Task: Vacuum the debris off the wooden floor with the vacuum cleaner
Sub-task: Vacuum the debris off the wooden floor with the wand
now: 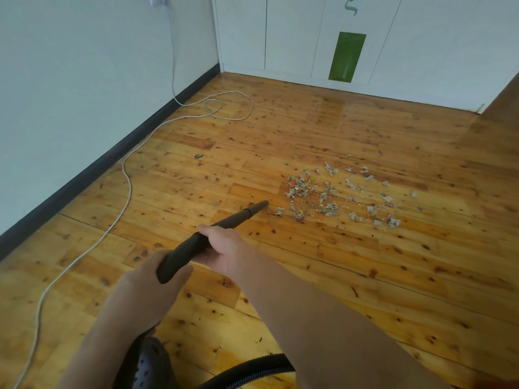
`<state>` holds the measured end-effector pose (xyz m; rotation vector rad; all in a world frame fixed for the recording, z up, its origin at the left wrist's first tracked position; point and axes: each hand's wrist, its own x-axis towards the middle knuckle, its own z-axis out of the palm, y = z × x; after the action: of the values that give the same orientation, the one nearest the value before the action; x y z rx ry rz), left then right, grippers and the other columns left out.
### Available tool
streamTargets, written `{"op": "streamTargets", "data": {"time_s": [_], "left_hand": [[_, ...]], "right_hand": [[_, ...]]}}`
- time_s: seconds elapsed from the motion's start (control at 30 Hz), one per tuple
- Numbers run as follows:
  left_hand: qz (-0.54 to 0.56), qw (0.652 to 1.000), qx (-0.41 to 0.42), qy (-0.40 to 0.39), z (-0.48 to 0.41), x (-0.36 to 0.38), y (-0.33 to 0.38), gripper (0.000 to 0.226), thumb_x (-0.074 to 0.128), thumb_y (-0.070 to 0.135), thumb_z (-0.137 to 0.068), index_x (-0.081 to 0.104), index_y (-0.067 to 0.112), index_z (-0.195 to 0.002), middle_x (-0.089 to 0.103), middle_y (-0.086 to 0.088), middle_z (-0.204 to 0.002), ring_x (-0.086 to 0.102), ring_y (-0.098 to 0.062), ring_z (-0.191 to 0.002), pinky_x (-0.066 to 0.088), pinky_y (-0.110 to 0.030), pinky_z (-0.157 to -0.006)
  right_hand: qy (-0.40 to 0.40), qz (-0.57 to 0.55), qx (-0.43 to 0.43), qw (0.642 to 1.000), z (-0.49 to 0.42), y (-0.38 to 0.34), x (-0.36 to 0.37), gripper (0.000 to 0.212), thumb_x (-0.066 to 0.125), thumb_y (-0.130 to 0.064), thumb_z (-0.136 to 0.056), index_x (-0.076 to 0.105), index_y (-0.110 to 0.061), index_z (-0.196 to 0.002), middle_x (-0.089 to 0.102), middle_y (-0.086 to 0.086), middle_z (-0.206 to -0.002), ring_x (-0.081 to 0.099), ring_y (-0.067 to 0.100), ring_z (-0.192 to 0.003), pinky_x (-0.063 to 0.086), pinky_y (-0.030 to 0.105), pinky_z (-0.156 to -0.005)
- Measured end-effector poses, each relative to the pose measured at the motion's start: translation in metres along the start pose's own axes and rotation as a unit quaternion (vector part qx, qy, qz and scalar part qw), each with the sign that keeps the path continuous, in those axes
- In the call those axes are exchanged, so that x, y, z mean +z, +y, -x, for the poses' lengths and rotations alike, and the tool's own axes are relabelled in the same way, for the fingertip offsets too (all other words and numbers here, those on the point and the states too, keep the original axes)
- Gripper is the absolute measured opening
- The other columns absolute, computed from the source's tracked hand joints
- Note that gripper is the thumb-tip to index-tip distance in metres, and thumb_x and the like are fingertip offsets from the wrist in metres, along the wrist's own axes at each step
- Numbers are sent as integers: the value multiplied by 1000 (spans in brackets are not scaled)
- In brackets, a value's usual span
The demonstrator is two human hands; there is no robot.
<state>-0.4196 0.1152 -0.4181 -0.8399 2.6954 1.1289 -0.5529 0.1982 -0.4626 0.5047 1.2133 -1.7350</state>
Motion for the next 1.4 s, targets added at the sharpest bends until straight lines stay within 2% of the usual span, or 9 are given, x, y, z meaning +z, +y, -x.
{"op": "streamTargets", "data": {"time_s": [0.07, 0.23, 0.6, 0.77, 0.9, 1.03, 1.13, 1.3, 1.4], "left_hand": [[2, 1000, 1, -3, 2, -2, 3, 32, 58, 43, -92, 49, 42, -124, 63, -7, -62, 60, -20, -36, 46, -25, -36], [8, 1000, 3, -15, 5, -11, 8, 26, 58, 41, -92, 47, 47, -115, 62, -7, -57, 60, -24, -37, 48, -29, -35], [9, 999, 11, -38, 12, -7, 13, 29, 58, 38, -94, 48, 41, -121, 60, -6, -59, 59, -19, -36, 46, -24, -36], [-24, 999, 24, -39, 12, -3, 16, 19, 60, 32, -94, 54, 30, -112, 64, -4, -72, 66, -21, -57, 54, -27, -45], [-73, 997, 23, -32, 6, 4, 12, 21, 57, 35, -94, 51, 26, -112, 61, -1, -74, 60, -14, -54, 44, -23, -45], [-143, 989, 42, 2, 2, 11, 7, 40, 51, 50, -94, 44, 31, -129, 58, 8, -77, 58, -7, -56, 42, -21, -47], [-166, 983, 74, 10, 2, 13, 4, 47, 46, 54, -95, 38, 39, -139, 52, 19, -78, 54, -1, -64, 37, -19, -52], [-100, 992, 65, -28, -3, 6, 3, 40, 51, 43, -97, 44, 41, -136, 60, 11, -69, 56, -5, -42, 36, -13, -36], [-82, 994, 62, -28, -1, 6, 4, 38, 52, 42, -97, 46, 42, -134, 59, 9, -68, 56, -3, -38, 36, -14, -33]], "right_hand": [[-5, 2, 5, 1000, 2, -1, 1, 20, 61, -14, -96, 50, -1, -107, 60, 16, -113, 65, 30, -95, 60, 42, -71], [-12, 1, 9, 1000, 10, -4, -1, 16, 61, -14, -96, 49, -4, -94, 61, 15, -108, 66, 29, -89, 60, 40, -57], [-13, 22, 11, 1000, 21, -3, -10, 14, 59, -11, -96, 50, -1, -93, 61, 17, -107, 65, 34, -96, 58, 50, -82], [-4, 31, 13, 999, 23, 0, -12, 15, 57, -10, -98, 50, -1, -106, 59, 16, -103, 64, 32, -87, 58, 48, -80], [13, 35, 7, 999, 22, 2, -12, 14, 57, -10, -98, 50, -2, -106, 58, 16, -103, 62, 34, -97, 58, 48, -75], [18, 42, 5, 999, 19, 10, -12, 14, 58, -13, -98, 51, -1, -101, 60, 15, -106, 63, 31, -98, 58, 44, -77], [21, 50, 4, 999, 15, 16, -13, 18, 61, -18, -97, 53, -2, -96, 62, 13, -106, 64, 26, -90, 58, 39, -69], [-4, 27, 1, 1000, 13, 20, -12, 19, 64, -20, -95, 56, -3, -97, 65, 15, -102, 68, 26, -86, 60, 38, -59], [-6, 8, -1, 1000, 14, 23, -13, 19, 63, -22, -95, 56, -4, -98, 66, 14, -98, 69, 26, -84, 60, 38, -60]]}}
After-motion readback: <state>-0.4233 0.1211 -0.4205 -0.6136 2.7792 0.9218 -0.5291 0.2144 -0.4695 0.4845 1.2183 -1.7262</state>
